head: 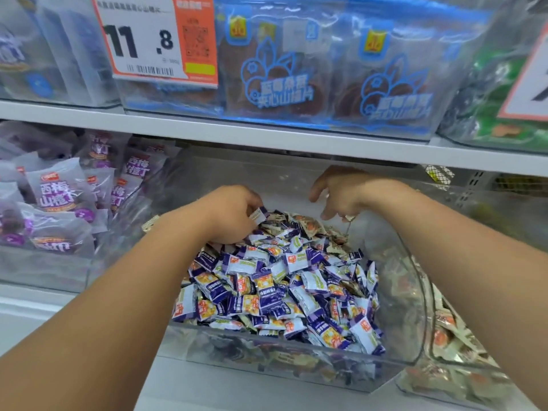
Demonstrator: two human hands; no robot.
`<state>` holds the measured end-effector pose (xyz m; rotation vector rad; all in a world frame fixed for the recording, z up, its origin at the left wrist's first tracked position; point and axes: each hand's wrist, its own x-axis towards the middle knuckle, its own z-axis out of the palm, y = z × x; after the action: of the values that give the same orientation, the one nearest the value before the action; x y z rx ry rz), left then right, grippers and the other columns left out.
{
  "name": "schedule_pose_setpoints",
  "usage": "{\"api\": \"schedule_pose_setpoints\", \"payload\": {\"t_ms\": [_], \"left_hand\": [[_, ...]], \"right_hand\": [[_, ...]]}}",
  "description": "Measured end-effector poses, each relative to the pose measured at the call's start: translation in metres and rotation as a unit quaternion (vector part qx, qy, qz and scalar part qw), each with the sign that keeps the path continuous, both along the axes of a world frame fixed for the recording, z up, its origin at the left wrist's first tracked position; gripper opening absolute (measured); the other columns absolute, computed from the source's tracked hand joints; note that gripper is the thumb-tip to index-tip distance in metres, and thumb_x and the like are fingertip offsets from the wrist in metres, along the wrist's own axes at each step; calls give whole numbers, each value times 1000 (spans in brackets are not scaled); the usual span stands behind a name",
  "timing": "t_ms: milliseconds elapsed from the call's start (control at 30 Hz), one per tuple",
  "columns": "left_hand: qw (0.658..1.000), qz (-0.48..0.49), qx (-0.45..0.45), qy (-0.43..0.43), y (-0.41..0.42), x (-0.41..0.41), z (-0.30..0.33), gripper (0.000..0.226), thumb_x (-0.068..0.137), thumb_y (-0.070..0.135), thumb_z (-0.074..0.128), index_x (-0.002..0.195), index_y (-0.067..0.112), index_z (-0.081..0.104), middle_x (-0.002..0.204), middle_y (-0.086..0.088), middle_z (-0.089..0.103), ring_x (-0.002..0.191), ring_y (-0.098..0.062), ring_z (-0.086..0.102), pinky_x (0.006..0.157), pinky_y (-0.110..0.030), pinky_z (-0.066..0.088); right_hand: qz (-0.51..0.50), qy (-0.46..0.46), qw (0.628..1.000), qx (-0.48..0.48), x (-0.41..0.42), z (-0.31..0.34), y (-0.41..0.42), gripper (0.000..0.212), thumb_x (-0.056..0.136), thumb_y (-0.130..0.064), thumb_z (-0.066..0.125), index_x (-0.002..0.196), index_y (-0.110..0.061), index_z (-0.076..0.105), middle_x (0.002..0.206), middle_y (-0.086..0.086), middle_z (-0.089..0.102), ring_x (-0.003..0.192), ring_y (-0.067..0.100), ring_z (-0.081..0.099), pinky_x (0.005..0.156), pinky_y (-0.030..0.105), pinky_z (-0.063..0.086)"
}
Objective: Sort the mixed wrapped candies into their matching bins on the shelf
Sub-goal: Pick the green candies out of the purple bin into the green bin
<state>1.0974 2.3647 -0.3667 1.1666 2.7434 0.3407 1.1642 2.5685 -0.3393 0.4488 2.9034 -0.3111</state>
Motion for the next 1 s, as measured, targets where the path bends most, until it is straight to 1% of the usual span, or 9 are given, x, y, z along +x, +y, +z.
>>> {"api": "schedule_pose_setpoints", "payload": {"t_ms": [133, 267, 333, 500, 667, 767, 833, 933, 1000], "left_hand": [[998, 23, 13, -51, 1, 3, 0, 27, 98, 47, 52, 107, 29, 68, 83, 9, 64, 63, -4, 55, 53, -18, 42], [999, 20, -1, -42, 5, -2, -3, 27, 100, 38, 49, 110, 29, 73, 115, 8, 70, 97, -15, 61, 83, -25, 48], [998, 10, -1, -56, 7, -2, -1, 26, 99, 26, 51, 111, 36, 71, 118, 12, 62, 101, -12, 55, 85, -22, 41], [994, 8, 31, -107, 16, 3, -3, 17, 95, 29, 57, 99, 32, 73, 94, 8, 69, 80, -12, 64, 63, -21, 52], [998, 5, 48, -29, 19, -1, -9, 3, 86, 24, 74, 84, 26, 75, 73, 22, 59, 70, -3, 59, 60, -17, 42], [997, 22, 70, -6, 16, -4, -12, 5, 86, 27, 74, 83, 22, 74, 78, 14, 66, 79, -11, 64, 66, -21, 43], [988, 57, 144, -23, 15, -4, -9, 6, 89, 25, 71, 82, 23, 70, 87, 6, 70, 77, -13, 63, 62, -22, 43], [929, 154, 320, -105, 10, -6, 4, 12, 92, 28, 62, 88, 18, 68, 77, -1, 64, 63, -15, 55, 51, -21, 43], [882, 191, 408, -138, 5, -7, 10, 17, 90, 32, 60, 86, 16, 67, 83, -7, 67, 75, -24, 63, 69, -30, 54]], "right_hand": [[65, -86, 994, 19, -20, -20, -4, 55, 75, -20, 87, 126, -19, 66, 103, 0, 62, 86, 22, 66, 61, 25, 53], [68, 7, 998, 16, -24, -31, 4, 20, 75, -20, 86, 84, -17, 68, 80, -1, 65, 59, 12, 61, 48, 18, 43], [71, 10, 997, 9, -24, -33, 10, 20, 79, -19, 83, 74, -23, 64, 76, -1, 67, 58, 12, 61, 53, 19, 43], [67, 136, 988, -5, -24, -30, 16, 10, 93, -26, 66, 91, -17, 63, 107, 2, 58, 98, 21, 58, 77, 27, 43], [89, 158, 982, -50, -21, -33, 13, 5, 93, -24, 65, 90, -20, 63, 110, -2, 55, 107, 17, 53, 83, 25, 36], [87, 184, 977, -62, -22, -35, 15, 5, 94, -22, 63, 92, -18, 66, 109, -2, 57, 107, 18, 54, 83, 24, 37], [70, 217, 971, -76, -24, -33, 16, 11, 96, -21, 59, 96, -15, 69, 104, -3, 60, 104, 18, 57, 80, 22, 37], [39, 219, 970, -100, -27, -34, 19, 18, 92, -30, 67, 89, -13, 71, 96, -3, 67, 95, 16, 61, 77, 22, 40], [32, 187, 975, -114, -28, -36, 20, 28, 83, -41, 77, 83, -14, 73, 95, -3, 71, 94, 14, 64, 83, 26, 48]]}}
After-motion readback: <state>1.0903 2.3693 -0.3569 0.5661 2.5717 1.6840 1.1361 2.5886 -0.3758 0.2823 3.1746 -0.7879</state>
